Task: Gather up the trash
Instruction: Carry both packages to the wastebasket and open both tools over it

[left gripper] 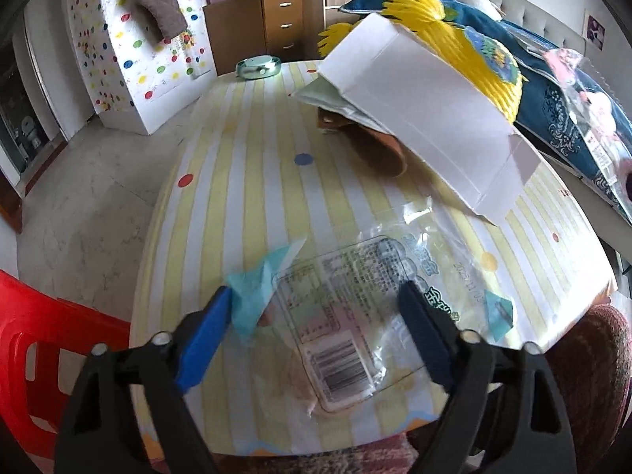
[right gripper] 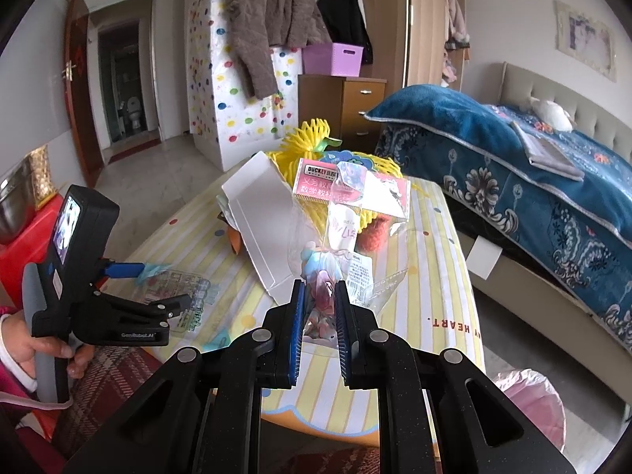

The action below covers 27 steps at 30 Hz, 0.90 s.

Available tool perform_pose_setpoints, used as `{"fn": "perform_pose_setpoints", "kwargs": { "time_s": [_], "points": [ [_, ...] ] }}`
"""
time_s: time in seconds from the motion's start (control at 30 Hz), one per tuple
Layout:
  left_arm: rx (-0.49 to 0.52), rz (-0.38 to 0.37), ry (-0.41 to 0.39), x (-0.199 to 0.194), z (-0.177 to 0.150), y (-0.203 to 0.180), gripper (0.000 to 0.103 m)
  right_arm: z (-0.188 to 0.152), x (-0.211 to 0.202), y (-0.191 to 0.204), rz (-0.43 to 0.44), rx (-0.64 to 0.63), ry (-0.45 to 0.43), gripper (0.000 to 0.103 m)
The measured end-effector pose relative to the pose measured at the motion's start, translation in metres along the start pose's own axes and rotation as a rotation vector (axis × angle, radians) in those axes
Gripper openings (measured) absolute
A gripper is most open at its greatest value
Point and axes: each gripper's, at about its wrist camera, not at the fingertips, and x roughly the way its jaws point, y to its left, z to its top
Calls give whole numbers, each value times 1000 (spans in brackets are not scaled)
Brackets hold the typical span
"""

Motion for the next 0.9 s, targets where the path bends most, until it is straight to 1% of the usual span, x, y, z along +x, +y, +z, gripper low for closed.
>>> {"fn": "perform_pose_setpoints", "kwargs": {
  "time_s": [0.07, 0.1, 0.13, 0.17, 0.2, 0.23, 0.27, 0.37, 0.4, 0.47, 0.57, 0.63, 0.7, 0.77, 0.87, 0.9],
  "points": [
    [14, 5, -7, -3, -2, -6, 62, 0, 0, 1, 1, 0, 0, 16],
    [17, 9, -12, -5, -2, -7, 58, -1, -1, 1, -1, -1, 0, 15],
    [17, 12, -15, -6, -2, -8, 50, 0, -1, 1, -1, -2, 0, 16],
    [10, 5, -19, -7, -2, -6, 38, -1, -1, 1, -1, -4, -1, 16],
    [-2, -24, -19, -9, -1, -3, 30, -1, -3, 1, -2, -5, -4, 15],
    [-21, -47, -18, -11, -1, 0, 19, -1, -4, 1, -3, -6, -7, 15],
    [-35, -39, -29, -14, 0, 3, 18, -1, -5, 1, -3, -6, -8, 16],
    [-77, -45, -95, -34, 1, 13, 16, -1, -11, -1, -7, -6, -23, 15],
    [-88, -43, -119, -40, 3, 16, 12, -1, -14, -2, -7, -2, -32, 15],
    [-107, -37, -175, -59, 7, 21, 12, 0, -19, -4, -12, 1, -45, 15],
    [-114, -53, -247, -83, 12, 19, 11, 0, -27, -8, -18, 14, -68, 16],
    [-113, -86, -287, -96, 17, 14, 11, -1, -32, -10, -22, 20, -78, 15],
    [-95, -117, -321, -107, 21, 5, 11, -1, -37, -12, -27, 24, -87, 15],
    [-58, -138, -356, -115, 26, -11, 11, -3, -43, -16, -42, 30, -96, 15],
    [3, -169, -363, -113, 37, -37, 11, -8, -50, -27, -73, 50, -98, 16],
    [22, -178, -358, -109, 41, -47, 11, -12, -53, -36, -97, 65, -93, 16]
  ]
}}
